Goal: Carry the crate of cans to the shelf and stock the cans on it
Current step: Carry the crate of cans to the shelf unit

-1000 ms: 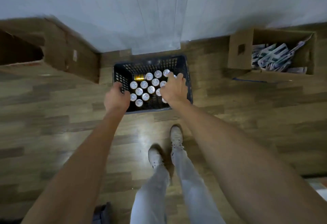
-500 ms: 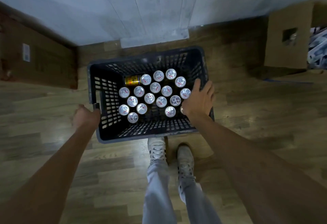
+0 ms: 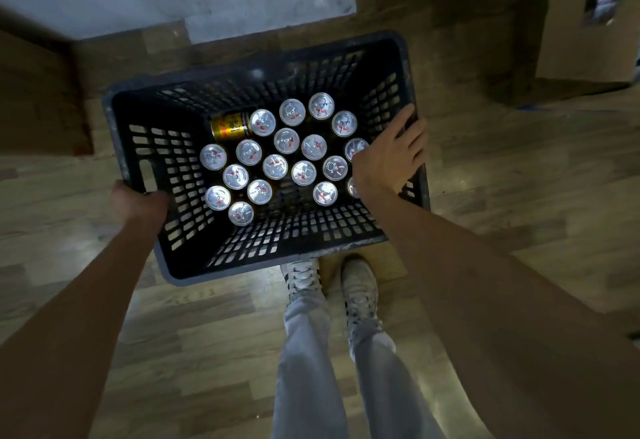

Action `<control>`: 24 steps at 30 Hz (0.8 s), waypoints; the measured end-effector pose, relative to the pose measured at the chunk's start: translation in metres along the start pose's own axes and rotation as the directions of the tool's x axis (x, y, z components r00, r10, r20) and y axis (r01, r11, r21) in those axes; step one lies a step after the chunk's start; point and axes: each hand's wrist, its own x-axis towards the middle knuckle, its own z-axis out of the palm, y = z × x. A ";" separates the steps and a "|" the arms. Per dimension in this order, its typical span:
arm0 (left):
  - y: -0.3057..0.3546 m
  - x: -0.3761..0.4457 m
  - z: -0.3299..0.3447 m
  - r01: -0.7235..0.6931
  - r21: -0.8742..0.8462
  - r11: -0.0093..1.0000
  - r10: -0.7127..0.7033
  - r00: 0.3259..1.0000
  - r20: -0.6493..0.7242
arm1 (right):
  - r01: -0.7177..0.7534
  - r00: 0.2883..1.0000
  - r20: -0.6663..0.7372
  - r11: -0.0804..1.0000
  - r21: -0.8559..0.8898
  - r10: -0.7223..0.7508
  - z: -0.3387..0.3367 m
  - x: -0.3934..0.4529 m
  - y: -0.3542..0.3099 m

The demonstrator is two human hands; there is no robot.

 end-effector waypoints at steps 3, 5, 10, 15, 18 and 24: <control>0.008 -0.002 0.010 -0.015 0.076 0.997 0.023 0.994 -0.102 | -0.019 0.995 -0.096 1.000 -0.004 0.018 0.005 0.006 0.009; 0.014 -0.009 0.019 0.001 0.135 0.991 0.022 0.984 -0.174 | -0.064 0.985 -0.158 0.998 0.011 0.065 0.006 0.010 0.014; 0.021 -0.024 0.029 0.046 0.121 0.992 -0.011 0.962 -0.273 | -0.119 0.977 -0.174 0.992 0.036 0.123 0.008 0.011 0.013; 0.007 -0.002 0.011 0.097 -0.055 0.994 -0.107 0.967 -0.233 | -0.215 0.974 -0.031 0.963 0.165 0.223 0.009 0.022 0.021; -0.019 0.041 0.021 0.165 -0.237 0.957 -0.209 0.962 -0.174 | -0.238 0.969 -0.005 0.941 0.242 0.246 0.007 0.024 0.023; 0.011 -0.002 -0.002 0.088 -0.242 0.966 -0.132 0.976 -0.173 | -0.264 0.964 0.076 0.945 0.192 0.254 -0.026 0.022 0.026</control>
